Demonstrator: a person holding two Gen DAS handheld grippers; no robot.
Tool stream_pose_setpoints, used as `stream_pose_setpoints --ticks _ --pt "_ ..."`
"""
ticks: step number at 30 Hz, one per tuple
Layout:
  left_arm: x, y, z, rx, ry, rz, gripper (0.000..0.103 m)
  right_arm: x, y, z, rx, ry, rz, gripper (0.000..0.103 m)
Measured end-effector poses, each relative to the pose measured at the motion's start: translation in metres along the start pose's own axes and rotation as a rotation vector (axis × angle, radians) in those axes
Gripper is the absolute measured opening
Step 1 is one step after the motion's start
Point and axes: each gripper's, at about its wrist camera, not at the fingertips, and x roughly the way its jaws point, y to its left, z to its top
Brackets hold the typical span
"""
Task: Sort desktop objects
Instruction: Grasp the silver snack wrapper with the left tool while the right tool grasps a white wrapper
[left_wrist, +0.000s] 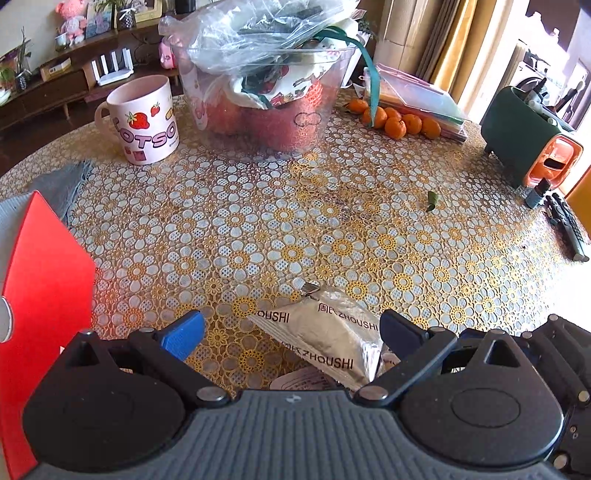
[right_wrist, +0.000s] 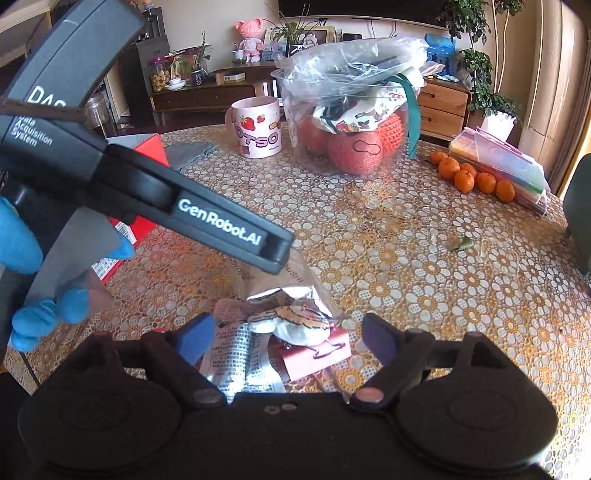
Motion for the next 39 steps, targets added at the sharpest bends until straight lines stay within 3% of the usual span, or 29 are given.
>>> stream_pose_setpoints --ticks 7,14,20,25,39 --pt "0.024 0.000 0.004 -0.027 0.048 -0.007 0.102 0.026 0.001 0.005 -0.002 0.037 0.012 0.076" --pt "0.034 0.000 0.003 -0.044 0.049 -0.019 0.100 0.035 0.003 0.001 -0.012 0.049 -0.001 0.068" --pt "0.034 0.001 0.002 -0.066 0.050 -0.051 0.084 0.034 0.000 0.001 -0.010 0.050 -0.001 0.055" --pt "0.031 0.000 0.003 -0.094 0.049 -0.082 0.065 0.033 0.003 0.001 -0.028 0.044 -0.012 0.055" --pt "0.000 0.015 0.007 -0.156 -0.017 -0.096 0.040 0.020 0.007 0.009 -0.034 0.016 -0.024 0.054"
